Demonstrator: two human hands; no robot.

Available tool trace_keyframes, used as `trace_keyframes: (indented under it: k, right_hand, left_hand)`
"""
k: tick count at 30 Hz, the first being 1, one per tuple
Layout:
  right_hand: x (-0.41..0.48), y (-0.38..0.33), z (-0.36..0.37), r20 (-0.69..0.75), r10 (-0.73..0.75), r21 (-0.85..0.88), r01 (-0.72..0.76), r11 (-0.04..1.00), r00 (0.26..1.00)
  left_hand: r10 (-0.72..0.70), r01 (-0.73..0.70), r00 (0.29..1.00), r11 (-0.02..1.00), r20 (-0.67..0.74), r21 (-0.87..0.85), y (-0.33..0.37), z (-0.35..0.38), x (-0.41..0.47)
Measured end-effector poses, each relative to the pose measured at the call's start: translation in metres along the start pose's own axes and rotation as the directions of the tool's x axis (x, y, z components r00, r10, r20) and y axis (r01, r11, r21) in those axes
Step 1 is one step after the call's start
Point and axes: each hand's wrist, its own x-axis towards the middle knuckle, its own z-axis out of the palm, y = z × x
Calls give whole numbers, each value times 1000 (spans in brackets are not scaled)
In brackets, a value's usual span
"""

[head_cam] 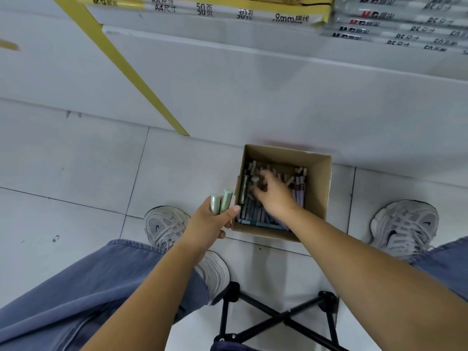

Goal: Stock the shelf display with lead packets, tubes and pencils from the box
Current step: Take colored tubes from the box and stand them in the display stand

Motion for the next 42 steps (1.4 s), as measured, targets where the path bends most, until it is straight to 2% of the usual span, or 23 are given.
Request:
trace_keyframes:
  k: [2, 4, 8, 12, 20, 32, 39, 42]
  right_hand:
    - [1, -2, 5, 120, 65, -23, -62, 998, 991]
    - [5, -7, 11, 171, 73, -84, -59, 995, 982]
    - [13, -13, 19, 138, 95, -126, -77, 989, 986]
    - [9, -5, 22, 92, 44, -150, -30, 988, 995]
    - [10, -4, 18, 189, 38, -187, -2, 982, 981]
    - [-2, -4, -10, 98, 36, 116, -48, 992, 994]
    - [-49, -43, -98, 81, -158, 119, 148, 982, 984]
    - [-79, -68, -121, 73, -214, 197, 197, 961, 974]
  left_hand:
    - [3, -3, 1000, 1000, -7, -4, -2, -1, 0]
    - [8, -8, 1000, 1000, -12, 4, -3, -1, 0]
    - [18, -18, 1000, 1000, -10, 18, -5, -1, 1]
    - [23, -23, 1000, 999, 3, 22, -5, 0, 2]
    - [35, -35, 999, 999, 9, 10, -4, -2, 3]
    - [28, -29, 1000, 998, 9, 64, 0, -4, 3]
    - [106, -103, 993, 993, -53, 56, 34, 3, -11]
    - [171, -172, 984, 985, 56, 8, 66, 16, -30]
